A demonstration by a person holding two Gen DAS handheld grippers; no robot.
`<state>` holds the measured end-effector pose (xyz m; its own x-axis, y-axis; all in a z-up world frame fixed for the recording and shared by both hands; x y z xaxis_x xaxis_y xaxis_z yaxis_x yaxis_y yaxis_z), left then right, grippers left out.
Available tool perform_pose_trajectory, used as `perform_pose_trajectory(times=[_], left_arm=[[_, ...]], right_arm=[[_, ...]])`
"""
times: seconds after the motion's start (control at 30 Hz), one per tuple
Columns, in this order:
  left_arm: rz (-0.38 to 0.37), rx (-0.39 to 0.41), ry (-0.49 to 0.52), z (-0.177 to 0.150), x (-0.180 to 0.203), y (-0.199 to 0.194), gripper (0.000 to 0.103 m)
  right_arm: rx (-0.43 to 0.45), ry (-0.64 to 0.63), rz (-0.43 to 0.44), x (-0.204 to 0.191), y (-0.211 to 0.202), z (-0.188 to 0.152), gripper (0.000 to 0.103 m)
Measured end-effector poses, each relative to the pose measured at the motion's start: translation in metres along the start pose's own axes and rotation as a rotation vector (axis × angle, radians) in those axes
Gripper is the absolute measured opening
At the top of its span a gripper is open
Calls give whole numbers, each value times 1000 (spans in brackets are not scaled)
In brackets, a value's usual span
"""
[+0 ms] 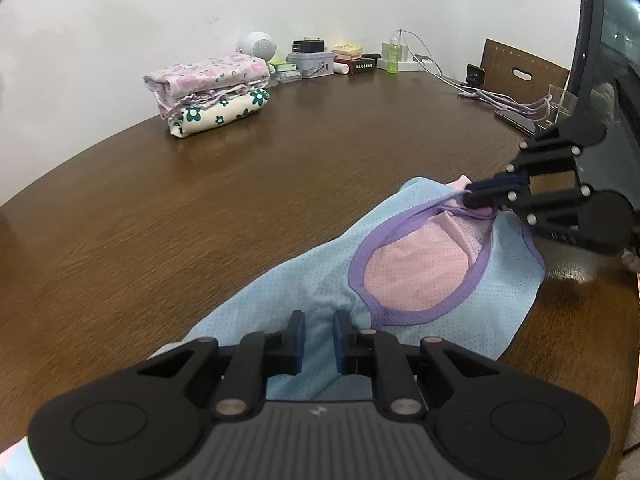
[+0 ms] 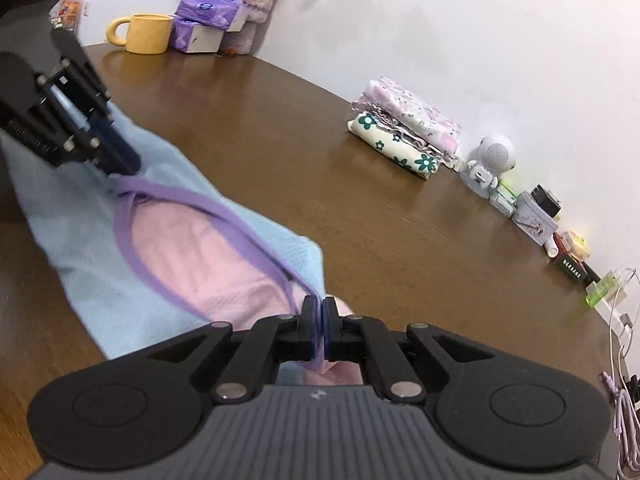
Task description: Fold clothes
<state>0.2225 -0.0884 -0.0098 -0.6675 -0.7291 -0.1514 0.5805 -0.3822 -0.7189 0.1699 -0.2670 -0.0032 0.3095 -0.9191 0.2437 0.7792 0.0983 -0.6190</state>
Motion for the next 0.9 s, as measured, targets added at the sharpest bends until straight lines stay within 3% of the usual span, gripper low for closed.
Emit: perform_pose_trajectory(times=[0.17,0.33,0.43,0.53,0.63,0.7,0.77,0.9], left_arm=[[11,14,-13,-2,1,0,13],[19,20,-10,-3,1,-1,13],[22,24,-14,-4,2,-1,13],[12,16,-27,-3,0,-2,13],[-15,23,-33,8,-3,-8,15],[-3,53,6,21,0,-16,16],[-4,81,56,39,8,-20,24],[-27,64,173,68,34,-5,26]], right_arm=[[28,-3,-9,-7,-8,-4,3],[105,-57,-135,-10,-13,7,3],[75,-55,-106,-3,-1,19,3],[15,62,34,9,-1,24,9],[11,114,57,15,-9,20,22],[16,130,52,19,-14,17,32],[12,164,76,25,-19,15,34],[-7,204,109,42,-23,12,34]])
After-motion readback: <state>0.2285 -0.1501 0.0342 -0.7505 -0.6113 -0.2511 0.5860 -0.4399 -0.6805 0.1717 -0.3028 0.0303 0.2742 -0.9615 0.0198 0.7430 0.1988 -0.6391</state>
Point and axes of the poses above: each gripper's, at about its wrist camera, not at the fingertips, and y roughly the way its jaws point, x to its right, z to its top, the point moved 2 cm from there along y, roughly the way its jaws point, and after that the axes turned 11 degrees about y, right-handed, at the moved point
